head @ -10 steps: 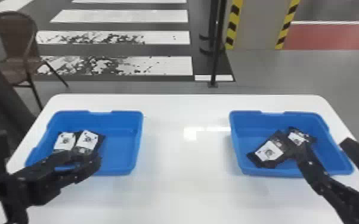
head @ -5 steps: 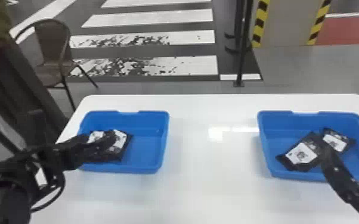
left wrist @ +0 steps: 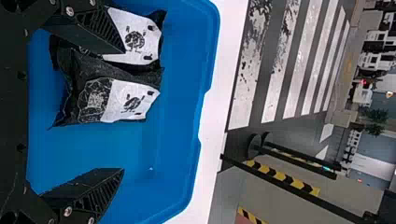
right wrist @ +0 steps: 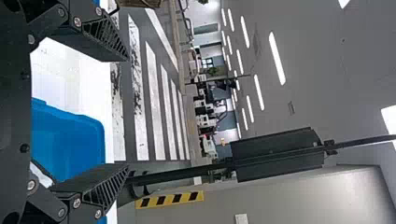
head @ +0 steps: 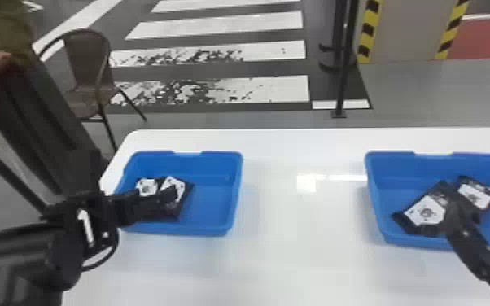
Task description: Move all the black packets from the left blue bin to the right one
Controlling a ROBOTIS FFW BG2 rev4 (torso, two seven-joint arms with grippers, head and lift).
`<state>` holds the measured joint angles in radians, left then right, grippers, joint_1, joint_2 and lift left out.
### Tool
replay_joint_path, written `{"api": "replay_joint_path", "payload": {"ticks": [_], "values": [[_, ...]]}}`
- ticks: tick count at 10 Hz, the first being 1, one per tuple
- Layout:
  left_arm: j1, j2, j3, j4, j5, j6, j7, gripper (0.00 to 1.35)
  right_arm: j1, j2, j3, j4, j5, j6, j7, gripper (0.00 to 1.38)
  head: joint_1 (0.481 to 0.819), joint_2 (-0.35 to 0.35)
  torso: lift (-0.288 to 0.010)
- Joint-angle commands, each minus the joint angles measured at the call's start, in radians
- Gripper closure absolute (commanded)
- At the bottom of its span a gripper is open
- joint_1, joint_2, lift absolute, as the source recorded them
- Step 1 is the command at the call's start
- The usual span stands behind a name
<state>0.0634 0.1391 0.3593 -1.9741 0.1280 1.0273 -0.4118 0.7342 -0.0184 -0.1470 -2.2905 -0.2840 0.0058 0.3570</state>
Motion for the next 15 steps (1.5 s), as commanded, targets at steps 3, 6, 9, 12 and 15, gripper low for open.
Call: {"api": "replay_joint_path", "payload": {"ticks": [3,6,9,12,15], "values": [[-0.076,0.000,-0.024,0.108,-0.040,0.028,0.013,0.15,-0.008,0.000,0.001,0.009,-0.009,0.006,0.008,0.24,0.695,0.169,-0.140],[-0.135,0.017,-0.066,0.196,-0.082,0.080,0.018,0.55,-0.008,0.000,0.001,0.014,-0.017,0.009,0.008,0.24,0.695,0.172,-0.140],[-0.174,0.048,-0.144,0.275,-0.066,0.082,-0.016,0.82,-0.013,0.000,0.001,0.024,-0.037,0.009,0.008,0.25,0.695,0.136,-0.140],[-0.169,0.042,-0.152,0.270,-0.118,0.062,-0.050,1.16,-0.005,-0.001,0.001,0.024,-0.049,0.009,0.008,0.25,0.695,0.126,-0.140],[-0.044,0.027,-0.130,-0.005,-0.082,0.035,-0.058,1.15,-0.008,-0.003,0.001,0.009,-0.061,0.009,0.008,0.25,0.695,0.119,-0.140]]}}
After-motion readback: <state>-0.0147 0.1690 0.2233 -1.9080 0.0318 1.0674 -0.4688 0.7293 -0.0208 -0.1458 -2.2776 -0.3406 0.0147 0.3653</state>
